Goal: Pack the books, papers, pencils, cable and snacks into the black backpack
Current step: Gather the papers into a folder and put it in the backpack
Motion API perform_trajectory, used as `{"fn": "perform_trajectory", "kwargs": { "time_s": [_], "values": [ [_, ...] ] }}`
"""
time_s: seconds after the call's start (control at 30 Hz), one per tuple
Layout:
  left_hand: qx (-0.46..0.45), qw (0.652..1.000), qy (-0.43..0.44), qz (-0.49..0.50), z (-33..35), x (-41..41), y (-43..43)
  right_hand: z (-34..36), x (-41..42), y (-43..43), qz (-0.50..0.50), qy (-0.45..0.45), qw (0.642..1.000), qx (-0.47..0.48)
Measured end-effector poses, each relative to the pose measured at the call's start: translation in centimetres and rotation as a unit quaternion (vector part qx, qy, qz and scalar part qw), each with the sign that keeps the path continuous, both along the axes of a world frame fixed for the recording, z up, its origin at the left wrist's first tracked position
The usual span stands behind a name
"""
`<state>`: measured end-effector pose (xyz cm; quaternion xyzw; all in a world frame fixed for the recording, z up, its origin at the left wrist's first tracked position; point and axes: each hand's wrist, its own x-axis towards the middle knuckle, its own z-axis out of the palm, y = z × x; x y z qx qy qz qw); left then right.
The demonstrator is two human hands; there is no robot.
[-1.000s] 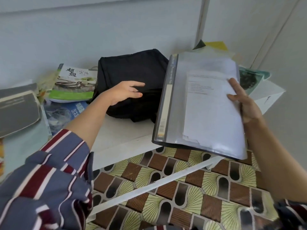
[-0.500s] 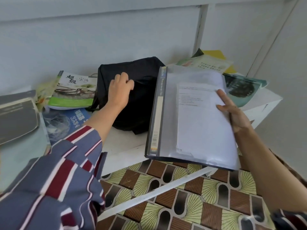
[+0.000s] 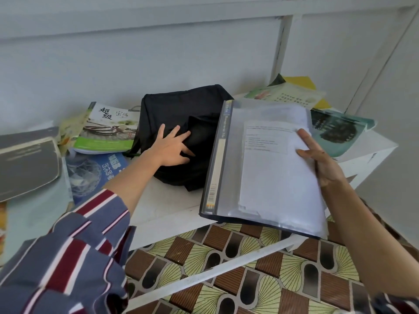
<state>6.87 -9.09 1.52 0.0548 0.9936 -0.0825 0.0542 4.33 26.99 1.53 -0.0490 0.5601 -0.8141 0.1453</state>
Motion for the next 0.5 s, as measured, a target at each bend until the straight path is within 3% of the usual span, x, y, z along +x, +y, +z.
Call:
{"fn": "perform_trajectory", "kwargs": {
  "time_s": [0.17, 0.33, 0.5],
  "values": [
    [0.021, 0.999, 0.024, -0.018, 0.1, -0.8, -0.9, -0.1, -0.4, 0.3, 0.011, 0.002, 1.000, -0.005],
    [0.226, 0.972, 0.061, -0.007, 1.1, -1.6, -2.6, -0.2, -0.9, 1.1, 0.005, 0.002, 1.000, 0.003],
    [0.334, 0.939, 0.078, 0.023, 3.1, -3.0, -3.7, 0.1, -1.2, 1.0, 0.001, 0.004, 1.000, 0.007]
  ]
}}
